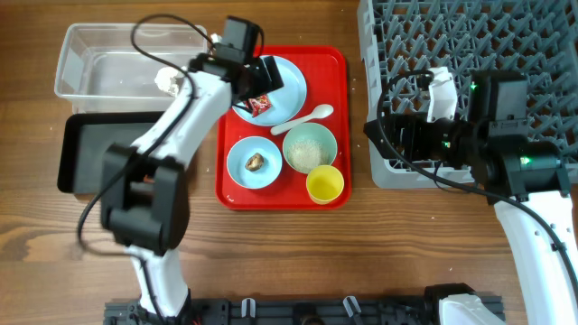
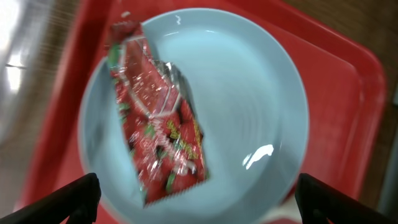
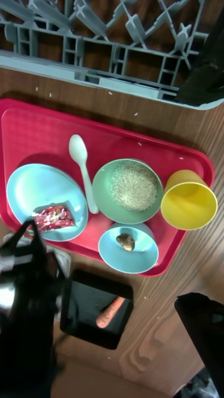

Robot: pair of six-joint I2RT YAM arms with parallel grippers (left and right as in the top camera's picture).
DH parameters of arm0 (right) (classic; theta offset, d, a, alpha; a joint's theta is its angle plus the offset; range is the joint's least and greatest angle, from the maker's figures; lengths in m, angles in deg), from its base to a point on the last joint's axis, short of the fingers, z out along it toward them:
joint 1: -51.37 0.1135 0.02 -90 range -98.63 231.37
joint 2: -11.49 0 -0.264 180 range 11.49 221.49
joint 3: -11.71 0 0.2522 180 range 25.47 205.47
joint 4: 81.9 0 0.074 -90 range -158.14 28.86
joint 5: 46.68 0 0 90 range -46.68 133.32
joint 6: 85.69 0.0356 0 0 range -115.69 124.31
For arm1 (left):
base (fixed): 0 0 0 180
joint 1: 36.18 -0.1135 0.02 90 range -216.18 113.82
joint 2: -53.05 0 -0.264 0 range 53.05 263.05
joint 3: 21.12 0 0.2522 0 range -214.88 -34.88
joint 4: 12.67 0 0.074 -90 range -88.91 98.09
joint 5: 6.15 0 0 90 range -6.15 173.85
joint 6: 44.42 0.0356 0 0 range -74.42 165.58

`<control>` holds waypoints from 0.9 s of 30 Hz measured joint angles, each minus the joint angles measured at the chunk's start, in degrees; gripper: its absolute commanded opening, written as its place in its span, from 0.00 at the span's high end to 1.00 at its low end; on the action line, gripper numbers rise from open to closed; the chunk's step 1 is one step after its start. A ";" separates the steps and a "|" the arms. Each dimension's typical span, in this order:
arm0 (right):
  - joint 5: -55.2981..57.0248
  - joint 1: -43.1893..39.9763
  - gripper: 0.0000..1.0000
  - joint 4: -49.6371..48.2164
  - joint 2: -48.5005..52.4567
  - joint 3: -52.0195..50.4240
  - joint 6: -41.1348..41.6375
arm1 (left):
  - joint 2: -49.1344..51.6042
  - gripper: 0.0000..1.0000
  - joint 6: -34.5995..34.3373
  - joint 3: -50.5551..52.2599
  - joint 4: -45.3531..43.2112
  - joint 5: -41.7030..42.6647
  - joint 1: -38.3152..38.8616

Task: Sort waste into correct bins and load items into the dishwasher rack

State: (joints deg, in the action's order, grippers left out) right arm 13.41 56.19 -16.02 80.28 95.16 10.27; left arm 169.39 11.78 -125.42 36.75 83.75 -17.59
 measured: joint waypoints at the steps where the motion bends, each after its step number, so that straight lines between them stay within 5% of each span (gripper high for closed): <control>1: 0.00 0.00 0.00 0.20 0.00 0.00 0.00 | 1.95 0.04 -0.90 0.13 -1.64 0.00 0.24; 8: 0.00 0.00 0.00 0.79 0.00 0.00 0.00 | 8.35 0.02 -3.43 0.24 -6.58 -2.25 0.55; 9: 0.00 0.00 0.00 0.79 0.00 0.00 0.00 | 8.39 0.11 -3.54 0.24 -7.32 -3.08 0.55; 12: 0.00 0.00 0.00 0.81 0.00 0.00 0.00 | 8.63 0.66 -3.87 0.24 -7.89 -3.91 0.55; 13: 0.00 0.00 0.00 0.81 0.00 0.00 0.00 | 8.63 0.74 -4.02 0.24 -7.89 -3.98 0.55; 16: 0.00 0.00 0.00 0.81 0.00 0.00 0.00 | 8.66 0.91 -3.69 0.24 -7.82 -4.44 0.55; 19: 0.00 0.00 0.00 0.85 0.00 0.00 0.00 | 8.72 0.92 -3.85 0.24 -7.82 -4.59 0.52; 21: 0.00 0.00 0.00 0.87 0.00 0.00 0.00 | 8.72 0.76 -3.87 0.24 -7.82 -4.57 0.52; 24: 0.00 0.00 0.00 0.87 0.00 0.00 0.00 | 8.72 0.23 -3.80 0.24 -7.82 -4.31 0.55; 27: 0.00 0.00 0.00 1.01 0.00 0.00 0.00 | 8.72 0.02 -4.09 0.15 -7.61 -2.62 0.55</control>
State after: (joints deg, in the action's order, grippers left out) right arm 13.41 56.19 -15.01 80.28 95.16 10.27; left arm 178.11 7.69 -125.27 29.14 81.12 -17.04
